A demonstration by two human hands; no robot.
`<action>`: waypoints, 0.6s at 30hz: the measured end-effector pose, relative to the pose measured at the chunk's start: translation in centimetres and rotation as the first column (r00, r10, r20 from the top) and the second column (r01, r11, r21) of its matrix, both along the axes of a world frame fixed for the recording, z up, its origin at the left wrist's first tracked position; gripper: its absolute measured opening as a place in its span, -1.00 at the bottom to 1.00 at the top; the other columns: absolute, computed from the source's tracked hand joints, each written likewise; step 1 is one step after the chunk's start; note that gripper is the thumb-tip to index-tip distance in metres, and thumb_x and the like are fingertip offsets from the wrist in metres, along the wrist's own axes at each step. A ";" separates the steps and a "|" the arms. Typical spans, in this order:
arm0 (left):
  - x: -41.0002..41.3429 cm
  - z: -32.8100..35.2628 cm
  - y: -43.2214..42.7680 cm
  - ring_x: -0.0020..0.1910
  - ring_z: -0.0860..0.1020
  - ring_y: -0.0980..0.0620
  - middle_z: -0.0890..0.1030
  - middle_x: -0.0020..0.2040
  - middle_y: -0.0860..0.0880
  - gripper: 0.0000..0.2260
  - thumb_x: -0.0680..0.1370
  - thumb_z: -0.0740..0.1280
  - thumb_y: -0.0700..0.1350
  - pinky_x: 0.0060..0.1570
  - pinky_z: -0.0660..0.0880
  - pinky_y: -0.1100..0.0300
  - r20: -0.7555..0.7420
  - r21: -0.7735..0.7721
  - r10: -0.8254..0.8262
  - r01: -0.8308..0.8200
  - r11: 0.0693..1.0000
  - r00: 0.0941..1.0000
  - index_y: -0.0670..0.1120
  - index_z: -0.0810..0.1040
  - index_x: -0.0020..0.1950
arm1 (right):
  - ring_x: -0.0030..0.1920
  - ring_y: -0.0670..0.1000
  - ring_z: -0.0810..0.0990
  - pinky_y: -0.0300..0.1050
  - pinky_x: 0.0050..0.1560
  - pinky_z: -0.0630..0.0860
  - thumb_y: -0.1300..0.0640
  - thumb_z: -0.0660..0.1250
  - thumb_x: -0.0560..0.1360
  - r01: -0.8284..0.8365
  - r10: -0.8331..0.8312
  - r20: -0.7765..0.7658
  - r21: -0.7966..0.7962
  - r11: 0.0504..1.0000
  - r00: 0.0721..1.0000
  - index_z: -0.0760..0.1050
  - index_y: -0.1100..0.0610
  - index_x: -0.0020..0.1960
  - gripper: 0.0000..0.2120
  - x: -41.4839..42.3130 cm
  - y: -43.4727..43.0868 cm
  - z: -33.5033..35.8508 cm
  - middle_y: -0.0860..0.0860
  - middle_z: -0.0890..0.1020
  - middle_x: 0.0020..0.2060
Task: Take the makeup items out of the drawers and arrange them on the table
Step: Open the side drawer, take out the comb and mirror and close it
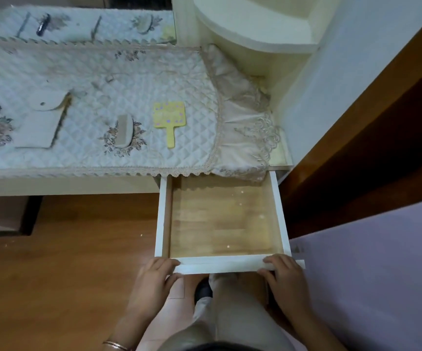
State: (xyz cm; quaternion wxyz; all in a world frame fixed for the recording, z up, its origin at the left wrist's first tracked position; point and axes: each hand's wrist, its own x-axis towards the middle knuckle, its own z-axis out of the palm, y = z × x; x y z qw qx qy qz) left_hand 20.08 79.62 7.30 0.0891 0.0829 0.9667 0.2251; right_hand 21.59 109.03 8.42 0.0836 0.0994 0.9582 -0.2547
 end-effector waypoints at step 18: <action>-18.2 0.1 1.5 0.24 0.35 -0.14 0.41 0.23 -0.10 -0.63 0.41 0.20 0.06 0.20 0.33 0.00 -0.289 -0.160 0.028 -0.077 0.984 0.957 -0.05 0.43 0.17 | 0.30 0.11 0.25 0.05 0.30 0.22 -0.01 0.61 0.08 -0.134 0.227 -0.199 0.393 0.910 0.953 0.28 0.08 0.33 -0.09 -20.0 0.2 0.1 0.15 0.51 0.26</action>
